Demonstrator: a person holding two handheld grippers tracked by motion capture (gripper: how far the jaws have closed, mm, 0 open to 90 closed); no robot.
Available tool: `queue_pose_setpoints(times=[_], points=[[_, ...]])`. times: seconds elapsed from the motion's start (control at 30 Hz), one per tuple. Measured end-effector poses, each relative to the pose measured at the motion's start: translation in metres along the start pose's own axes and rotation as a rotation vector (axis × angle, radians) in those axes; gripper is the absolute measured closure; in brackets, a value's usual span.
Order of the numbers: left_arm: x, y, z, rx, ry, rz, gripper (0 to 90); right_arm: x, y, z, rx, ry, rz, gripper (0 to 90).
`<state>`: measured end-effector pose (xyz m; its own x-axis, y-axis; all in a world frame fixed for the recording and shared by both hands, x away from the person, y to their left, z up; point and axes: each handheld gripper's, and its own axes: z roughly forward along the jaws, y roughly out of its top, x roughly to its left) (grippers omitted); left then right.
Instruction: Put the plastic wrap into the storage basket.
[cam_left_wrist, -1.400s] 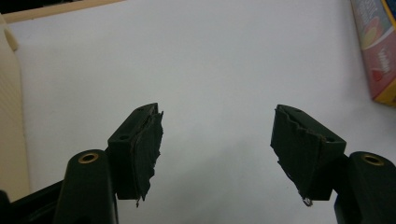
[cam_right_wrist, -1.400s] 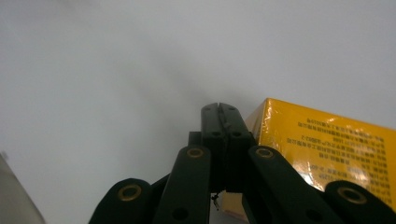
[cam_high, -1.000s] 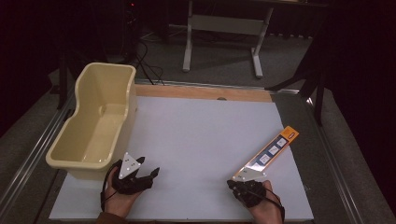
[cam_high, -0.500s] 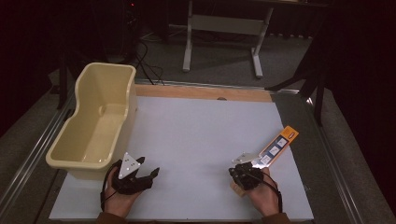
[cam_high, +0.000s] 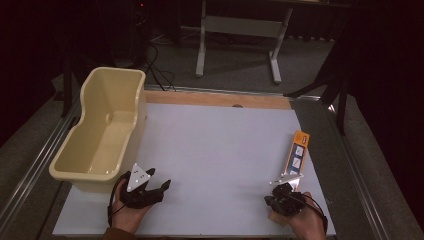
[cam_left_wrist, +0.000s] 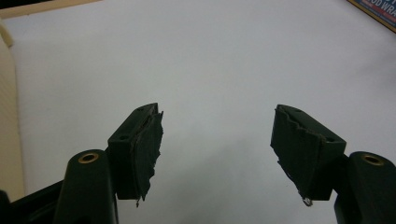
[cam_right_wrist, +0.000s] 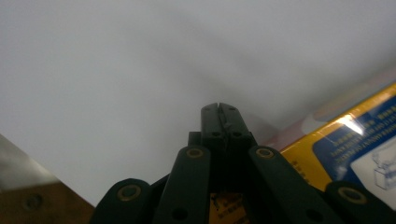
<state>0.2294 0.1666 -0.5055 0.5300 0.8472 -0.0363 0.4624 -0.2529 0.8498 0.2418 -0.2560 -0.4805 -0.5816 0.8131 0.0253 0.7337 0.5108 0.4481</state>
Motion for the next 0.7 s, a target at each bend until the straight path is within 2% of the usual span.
queue_pose_setpoints(times=[0.03, 0.07, 0.1, 0.17, 0.23, 0.3, 0.33, 0.43, 0.5, 0.57, 0.63, 0.7], points=[[0.0, 0.0, 0.0, 0.0, -0.001, 0.0, 33.1, -0.001, 0.0, -0.001, 0.009, -0.012, -0.016, 85.8], [0.0, 0.0, 0.0, 0.001, -0.001, 0.001, 33.1, -0.001, 0.0, -0.003, -0.005, -0.013, -0.039, 72.6], [0.0, 0.0, 0.001, 0.002, -0.001, 0.001, 33.1, -0.001, 0.001, -0.006, -0.041, -0.019, -0.06, 65.9], [0.0, 0.0, 0.001, 0.005, -0.002, 0.001, 33.1, -0.007, 0.005, -0.013, -0.118, -0.034, -0.057, 54.4], [-0.001, 0.0, 0.001, 0.005, -0.001, 0.003, 33.1, -0.019, 0.011, -0.019, -0.182, -0.06, 0.009, 47.5], [-0.001, 0.0, 0.001, 0.005, -0.001, 0.001, 33.1, -0.033, 0.017, -0.022, -0.236, -0.132, 0.075, 37.3], [0.0, 0.0, 0.002, 0.006, 0.0, 0.001, 33.1, -0.04, 0.019, -0.022, -0.246, -0.167, 0.114, 33.9], [0.0, 0.0, 0.002, 0.007, -0.002, -0.001, 33.0, -0.062, 0.024, -0.016, -0.275, -0.222, 0.233, 29.0], [0.0, 0.0, 0.002, 0.007, -0.003, 0.0, 33.0, -0.076, 0.025, -0.007, -0.276, -0.255, 0.317, 23.3], [0.0, 0.0, 0.002, 0.008, -0.003, -0.001, 33.0, -0.082, 0.026, 0.0, -0.279, -0.283, 0.366, 18.5], [0.0, 0.0, 0.002, 0.009, -0.004, -0.003, 33.0, -0.087, 0.027, 0.008, -0.264, -0.304, 0.422, 13.5], [0.0, 0.0, 0.002, 0.008, -0.005, -0.003, 33.0, -0.09, 0.028, 0.015, -0.237, -0.335, 0.458, 11.5]])
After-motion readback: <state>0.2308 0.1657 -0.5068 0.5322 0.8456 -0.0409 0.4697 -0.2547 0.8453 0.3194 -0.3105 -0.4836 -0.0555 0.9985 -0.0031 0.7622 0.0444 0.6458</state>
